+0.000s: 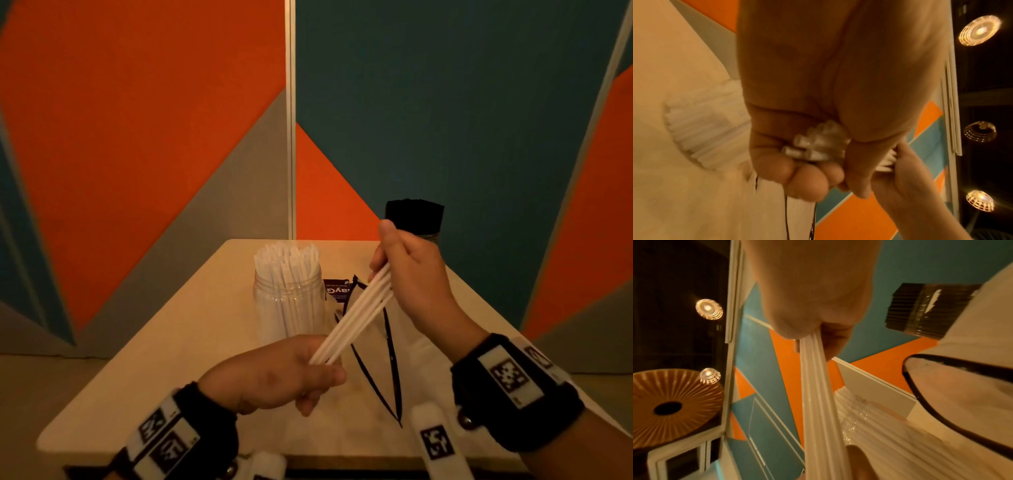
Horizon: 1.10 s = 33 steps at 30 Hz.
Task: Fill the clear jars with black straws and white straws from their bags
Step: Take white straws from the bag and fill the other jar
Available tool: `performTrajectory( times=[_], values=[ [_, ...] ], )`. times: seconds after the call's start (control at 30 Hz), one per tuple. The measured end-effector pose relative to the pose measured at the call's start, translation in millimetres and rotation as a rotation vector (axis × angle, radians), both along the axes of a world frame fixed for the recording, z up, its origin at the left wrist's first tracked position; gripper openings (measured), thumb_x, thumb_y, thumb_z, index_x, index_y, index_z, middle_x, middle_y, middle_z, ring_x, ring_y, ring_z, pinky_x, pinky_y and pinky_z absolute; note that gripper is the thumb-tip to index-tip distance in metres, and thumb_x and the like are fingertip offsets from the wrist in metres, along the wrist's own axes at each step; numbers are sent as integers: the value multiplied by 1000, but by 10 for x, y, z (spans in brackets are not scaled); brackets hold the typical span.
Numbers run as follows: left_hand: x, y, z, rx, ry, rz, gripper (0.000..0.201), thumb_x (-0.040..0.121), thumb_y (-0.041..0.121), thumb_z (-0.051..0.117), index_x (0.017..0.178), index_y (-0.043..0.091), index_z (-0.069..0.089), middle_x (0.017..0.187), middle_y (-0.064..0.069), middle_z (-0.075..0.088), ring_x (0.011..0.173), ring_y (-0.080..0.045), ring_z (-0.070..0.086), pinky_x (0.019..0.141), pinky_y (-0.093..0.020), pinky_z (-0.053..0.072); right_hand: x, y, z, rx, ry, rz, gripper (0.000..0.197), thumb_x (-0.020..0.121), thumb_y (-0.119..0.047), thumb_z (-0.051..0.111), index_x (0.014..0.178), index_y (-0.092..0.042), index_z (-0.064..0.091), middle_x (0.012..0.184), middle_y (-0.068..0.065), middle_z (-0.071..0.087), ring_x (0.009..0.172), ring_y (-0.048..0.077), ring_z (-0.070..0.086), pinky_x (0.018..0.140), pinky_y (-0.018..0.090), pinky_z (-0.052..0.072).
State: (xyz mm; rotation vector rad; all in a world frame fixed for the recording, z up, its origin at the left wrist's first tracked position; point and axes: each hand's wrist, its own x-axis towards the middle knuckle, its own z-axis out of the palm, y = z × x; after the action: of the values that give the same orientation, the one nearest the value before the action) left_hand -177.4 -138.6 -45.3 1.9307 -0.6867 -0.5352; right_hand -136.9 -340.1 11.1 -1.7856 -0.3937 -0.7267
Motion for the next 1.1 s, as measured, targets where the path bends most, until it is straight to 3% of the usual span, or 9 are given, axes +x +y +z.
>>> performTrajectory(
  times=[0.2,0.3,0.37,0.47,0.6,0.7,0.77,0.93,1.1],
  values=[
    [91,-181,48,-226,-3,187,15,97,19,61,89,7,57,58,-11,53,49,-21,55,59,-29,48,84,431,137,-188,-301,53,55,97,-50,49,63,-8,58,54,-9,50,54,10,51,56,31,40],
    [130,-126,36,-299,-26,279,12,98,18,60,93,6,60,57,-12,52,49,-22,54,60,-32,47,212,486,156,-20,-253,161,47,97,-60,43,89,-18,64,74,-10,61,70,11,60,63,27,48],
    [155,-43,7,-350,-57,398,11,98,13,57,97,2,61,56,-12,51,49,-22,53,59,-33,46,373,461,134,59,-112,240,39,91,-64,47,112,-33,58,99,-16,63,92,5,63,79,23,52],
    [179,110,-19,-435,-87,568,10,98,8,56,101,1,63,59,-12,51,51,-21,53,57,-33,49,641,405,-1,86,231,392,68,81,-63,62,141,-42,39,136,-21,48,127,0,48,100,33,45],
    [192,334,103,-530,-177,674,10,98,6,53,99,6,63,59,-9,55,55,-21,57,60,-37,48,842,356,-167,113,410,525,85,75,-69,66,149,-47,30,152,-15,38,141,11,36,112,43,36],
    [247,427,263,-640,-247,715,10,98,7,53,100,6,63,62,-10,57,56,-22,58,54,-35,48,871,450,-242,-159,440,527,109,70,-56,83,156,-44,16,165,-9,20,140,2,23,109,31,28],
    [305,415,357,-713,-275,709,11,99,7,52,101,7,63,62,-11,54,55,-23,56,52,-33,45,866,565,-252,-237,421,459,126,63,-54,89,159,-37,10,164,-5,21,139,1,22,109,26,27],
    [497,291,575,-873,-292,631,9,100,9,51,101,8,60,61,-7,54,53,-20,55,51,-29,48,862,699,-216,-230,396,315,87,85,-43,78,155,-32,29,155,-4,40,130,6,39,104,26,35],
    [768,160,696,-897,-368,672,11,101,17,53,98,11,61,70,-8,64,69,-26,70,63,-30,58,838,701,-188,-243,383,336,62,97,-24,65,152,-32,37,151,-2,45,134,11,43,107,31,39]
  ],
)
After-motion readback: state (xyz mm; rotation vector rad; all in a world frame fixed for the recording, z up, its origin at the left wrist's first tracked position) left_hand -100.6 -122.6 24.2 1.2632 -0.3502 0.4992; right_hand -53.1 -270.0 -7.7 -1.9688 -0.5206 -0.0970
